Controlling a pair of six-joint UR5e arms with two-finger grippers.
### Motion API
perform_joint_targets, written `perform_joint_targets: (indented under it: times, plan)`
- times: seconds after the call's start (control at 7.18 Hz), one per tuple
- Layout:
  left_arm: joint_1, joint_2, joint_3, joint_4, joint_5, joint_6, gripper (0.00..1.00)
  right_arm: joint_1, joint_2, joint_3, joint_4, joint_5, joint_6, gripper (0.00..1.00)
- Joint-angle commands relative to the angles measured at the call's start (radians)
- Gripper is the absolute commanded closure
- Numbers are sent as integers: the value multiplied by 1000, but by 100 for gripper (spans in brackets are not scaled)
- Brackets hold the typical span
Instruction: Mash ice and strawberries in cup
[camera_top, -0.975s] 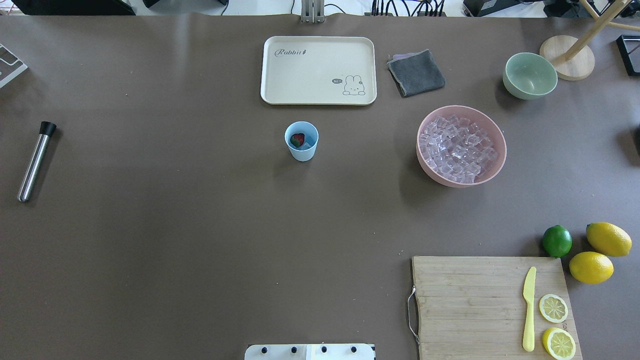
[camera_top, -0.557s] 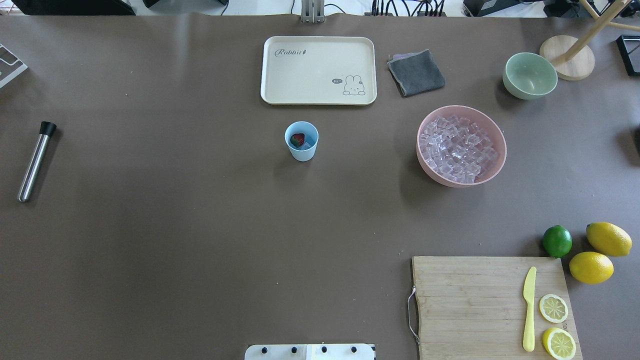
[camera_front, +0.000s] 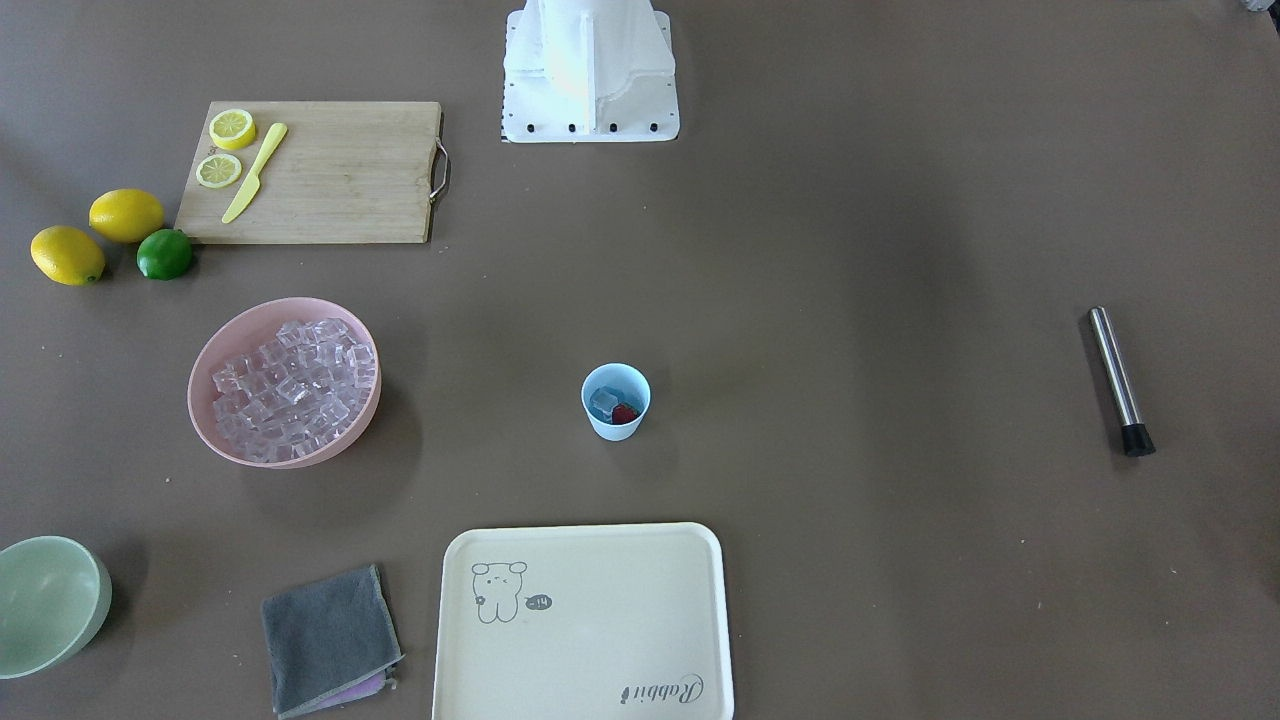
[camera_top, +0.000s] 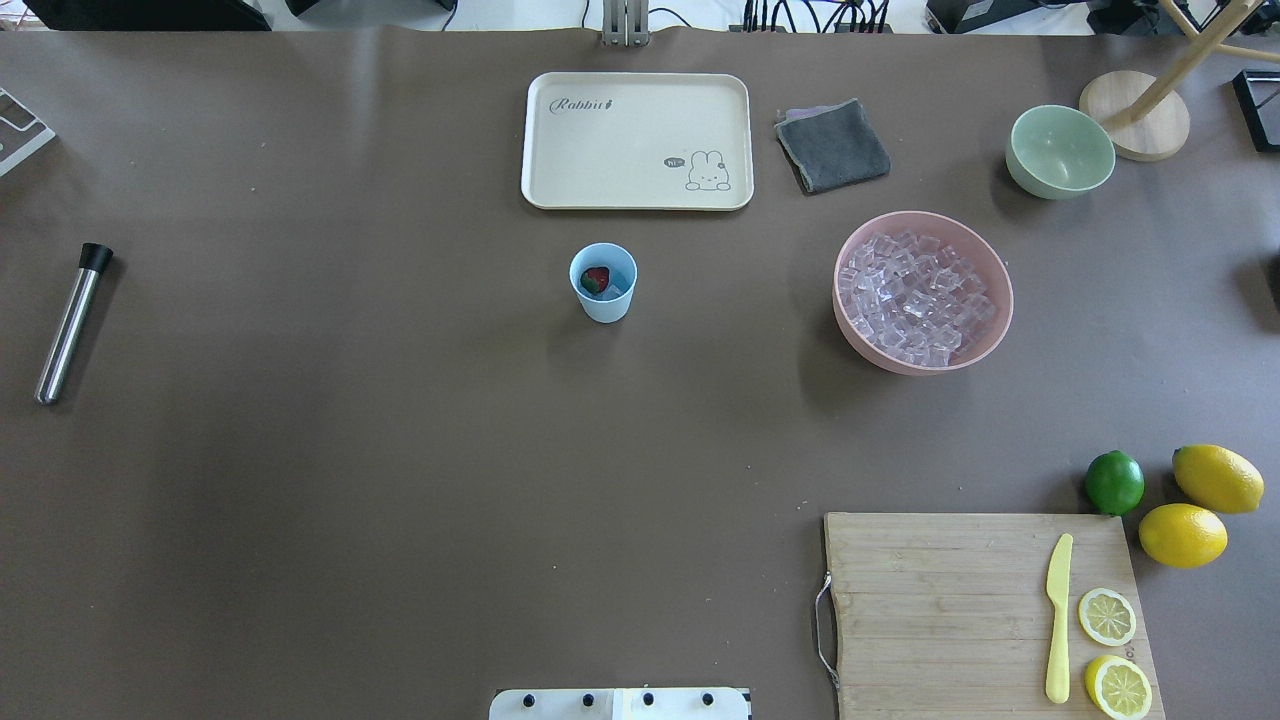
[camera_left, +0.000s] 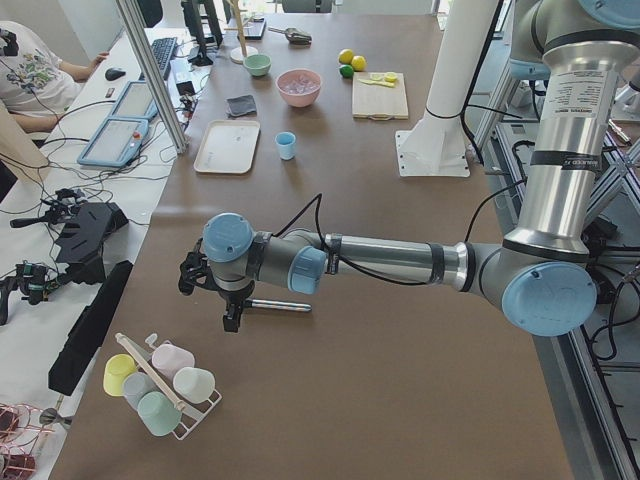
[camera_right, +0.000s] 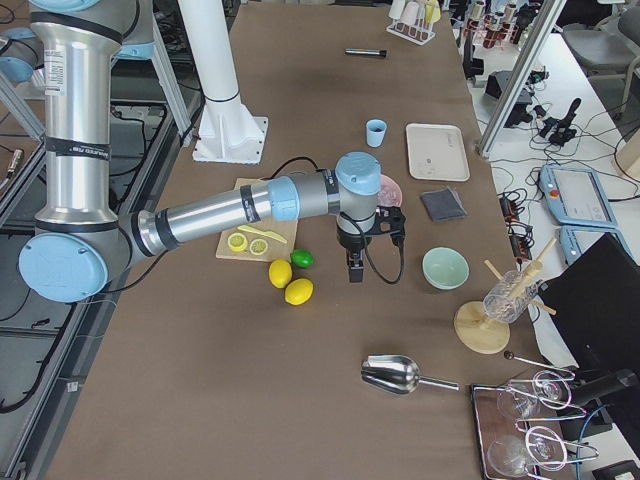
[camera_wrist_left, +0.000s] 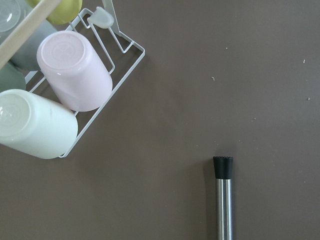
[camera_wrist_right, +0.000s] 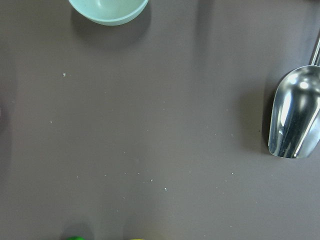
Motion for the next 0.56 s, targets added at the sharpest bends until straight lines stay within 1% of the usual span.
perform_joint_targets:
  times: [0.0, 0.28, 0.42]
  plan:
    - [25, 12, -1, -15, -3, -31, 2, 85, -24, -69, 1, -2, -115, 2]
    - [47, 4, 0, -43, 2, -56, 2, 102, -15, -89, 0, -8, -124, 2]
    - [49, 11, 0, -78, 4, -62, 2, 109, -20, -90, 1, -7, -128, 2]
